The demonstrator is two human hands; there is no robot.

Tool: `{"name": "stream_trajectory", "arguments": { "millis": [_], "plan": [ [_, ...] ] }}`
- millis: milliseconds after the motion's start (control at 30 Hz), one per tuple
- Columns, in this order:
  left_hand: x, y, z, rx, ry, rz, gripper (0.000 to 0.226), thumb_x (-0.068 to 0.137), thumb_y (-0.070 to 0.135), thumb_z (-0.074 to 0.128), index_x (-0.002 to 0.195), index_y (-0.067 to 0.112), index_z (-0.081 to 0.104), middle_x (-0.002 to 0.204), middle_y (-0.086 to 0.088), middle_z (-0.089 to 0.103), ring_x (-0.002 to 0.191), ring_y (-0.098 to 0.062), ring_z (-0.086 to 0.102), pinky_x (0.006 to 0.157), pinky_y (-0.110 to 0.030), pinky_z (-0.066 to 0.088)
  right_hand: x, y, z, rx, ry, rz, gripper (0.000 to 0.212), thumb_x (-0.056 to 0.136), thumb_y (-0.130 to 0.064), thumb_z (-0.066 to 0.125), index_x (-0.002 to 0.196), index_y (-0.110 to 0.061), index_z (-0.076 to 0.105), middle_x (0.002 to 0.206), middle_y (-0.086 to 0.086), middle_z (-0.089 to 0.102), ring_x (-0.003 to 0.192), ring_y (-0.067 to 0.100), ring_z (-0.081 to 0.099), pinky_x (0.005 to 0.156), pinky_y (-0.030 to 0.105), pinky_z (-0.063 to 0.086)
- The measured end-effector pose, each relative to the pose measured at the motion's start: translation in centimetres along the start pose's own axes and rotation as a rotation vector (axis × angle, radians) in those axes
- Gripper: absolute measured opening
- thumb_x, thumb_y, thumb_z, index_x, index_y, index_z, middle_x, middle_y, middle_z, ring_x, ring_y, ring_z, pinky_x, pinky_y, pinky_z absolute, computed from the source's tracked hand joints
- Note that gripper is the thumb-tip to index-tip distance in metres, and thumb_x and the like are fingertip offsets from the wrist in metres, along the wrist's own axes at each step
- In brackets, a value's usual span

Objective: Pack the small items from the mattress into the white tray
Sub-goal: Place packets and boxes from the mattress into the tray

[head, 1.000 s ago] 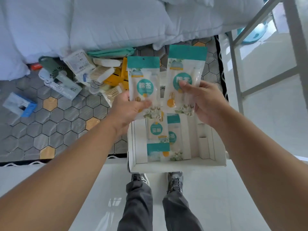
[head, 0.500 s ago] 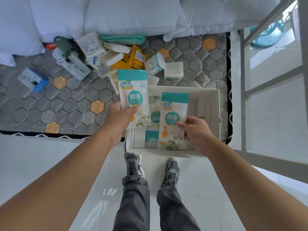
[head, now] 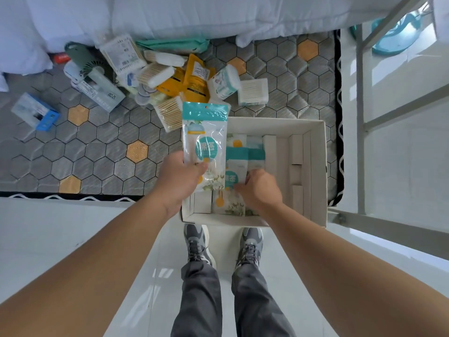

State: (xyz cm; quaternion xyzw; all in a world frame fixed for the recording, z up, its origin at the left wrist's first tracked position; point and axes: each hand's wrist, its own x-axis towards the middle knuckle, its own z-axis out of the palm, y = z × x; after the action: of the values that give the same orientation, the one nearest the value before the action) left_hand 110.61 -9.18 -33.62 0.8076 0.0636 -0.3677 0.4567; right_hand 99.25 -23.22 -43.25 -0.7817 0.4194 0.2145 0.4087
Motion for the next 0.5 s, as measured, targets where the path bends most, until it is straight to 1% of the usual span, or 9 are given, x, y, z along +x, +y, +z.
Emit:
{"name": "stream_trajectory", "arguments": {
  "millis": [67, 133, 167, 200, 233, 300, 367, 433, 500],
  "plan": [
    [0.2, 0.1, 0.3, 0.002, -0.020, -0.013, 0.009, 0.092, 0.017, 0.070, 0.100, 0.016, 0.068, 0.099, -0.006, 0.072, 0.089, -0.021, 0.066, 0.077, -0.035, 0.052, 0.0, -0.1, 0.1, -0.042, 0.003, 0.011, 0.015, 0.088, -0.033, 0.067, 0.096, -0.020, 0.067, 0.087, -0.004, 0.072, 0.074, 0.016, 0.070, 0.061, 0.036, 0.063],
    [0.1, 0.2, 0.7, -0.043, -0.036, -0.044, 0.009, 0.090, 0.015, 0.070, 0.099, 0.016, 0.070, 0.100, -0.008, 0.073, 0.087, -0.021, 0.065, 0.076, -0.034, 0.051, -0.1, -0.4, -0.3, -0.025, 0.039, 0.025, 0.016, 0.086, -0.034, 0.067, 0.093, -0.019, 0.065, 0.083, -0.003, 0.071, 0.072, 0.017, 0.070, 0.056, 0.030, 0.059],
    [0.0, 0.2, 0.9, -0.082, -0.045, -0.064, 0.007, 0.090, 0.014, 0.071, 0.096, 0.017, 0.071, 0.098, -0.007, 0.074, 0.087, -0.022, 0.067, 0.077, -0.034, 0.052, -0.2, -0.7, -0.7, 0.036, 0.051, 0.037, 0.014, 0.087, -0.030, 0.067, 0.093, -0.018, 0.064, 0.085, 0.000, 0.071, 0.074, 0.019, 0.071, 0.057, 0.030, 0.058],
    [-0.1, 0.2, 1.2, -0.144, -0.056, -0.088, 0.007, 0.089, 0.013, 0.072, 0.093, 0.019, 0.072, 0.098, -0.008, 0.076, 0.091, -0.025, 0.070, 0.082, -0.036, 0.054, -0.6, -1.0, -1.3, 0.163, 0.034, 0.058, 0.010, 0.089, -0.023, 0.064, 0.096, -0.015, 0.064, 0.091, 0.004, 0.072, 0.078, 0.020, 0.071, 0.061, 0.031, 0.059],
    [-0.2, 0.2, 1.5, -0.231, -0.076, -0.123, 0.009, 0.089, 0.011, 0.073, 0.094, 0.018, 0.073, 0.098, -0.008, 0.078, 0.097, -0.027, 0.072, 0.086, -0.039, 0.056, -1.1, -1.4, -2.2, 0.360, -0.041, 0.101, 0.012, 0.092, -0.014, 0.060, 0.103, -0.013, 0.064, 0.099, 0.009, 0.072, 0.083, 0.022, 0.070, 0.067, 0.033, 0.059],
    [-0.5, 0.4, 2.1, -0.438, -0.131, -0.200, 0.014, 0.090, 0.005, 0.071, 0.101, 0.013, 0.073, 0.102, -0.009, 0.078, 0.101, -0.027, 0.073, 0.085, -0.039, 0.058, -2.7, -2.0, -4.5, 0.850, -0.375, 0.184, 0.029, 0.092, -0.002, 0.052, 0.118, -0.009, 0.062, 0.109, 0.013, 0.072, 0.092, 0.025, 0.069, 0.077, 0.037, 0.057],
    [-0.6, 0.5, 2.7, -0.555, -0.154, -0.247, 0.016, 0.089, 0.004, 0.070, 0.104, 0.011, 0.072, 0.102, -0.010, 0.078, 0.099, -0.026, 0.074, 0.085, -0.039, 0.058, -3.9, -1.2, -6.4, 1.161, -0.670, 0.189, 0.043, 0.082, -0.001, 0.053, 0.123, -0.010, 0.061, 0.109, 0.013, 0.072, 0.099, 0.028, 0.069, 0.087, 0.043, 0.055],
    [-0.6, 0.7, 3.3, -0.595, -0.150, -0.253, 0.015, 0.088, 0.007, 0.072, 0.102, 0.012, 0.072, 0.101, -0.010, 0.078, 0.095, -0.025, 0.074, 0.086, -0.040, 0.058, -4.3, -0.1, -7.9, 1.293, -0.795, 0.130, 0.045, 0.077, -0.006, 0.061, 0.121, -0.014, 0.064, 0.113, 0.012, 0.071, 0.104, 0.029, 0.068, 0.097, 0.048, 0.050],
    [-0.7, 0.9, 4.1, -0.612, -0.171, -0.262, 0.016, 0.086, 0.007, 0.074, 0.101, 0.012, 0.073, 0.101, -0.011, 0.078, 0.091, -0.025, 0.074, 0.086, -0.041, 0.057, -4.1, 0.5, -8.7, 1.250, -0.755, 0.093, 0.040, 0.081, -0.014, 0.072, 0.120, -0.016, 0.066, 0.114, 0.012, 0.071, 0.106, 0.028, 0.068, 0.102, 0.051, 0.048]
  ]
}}
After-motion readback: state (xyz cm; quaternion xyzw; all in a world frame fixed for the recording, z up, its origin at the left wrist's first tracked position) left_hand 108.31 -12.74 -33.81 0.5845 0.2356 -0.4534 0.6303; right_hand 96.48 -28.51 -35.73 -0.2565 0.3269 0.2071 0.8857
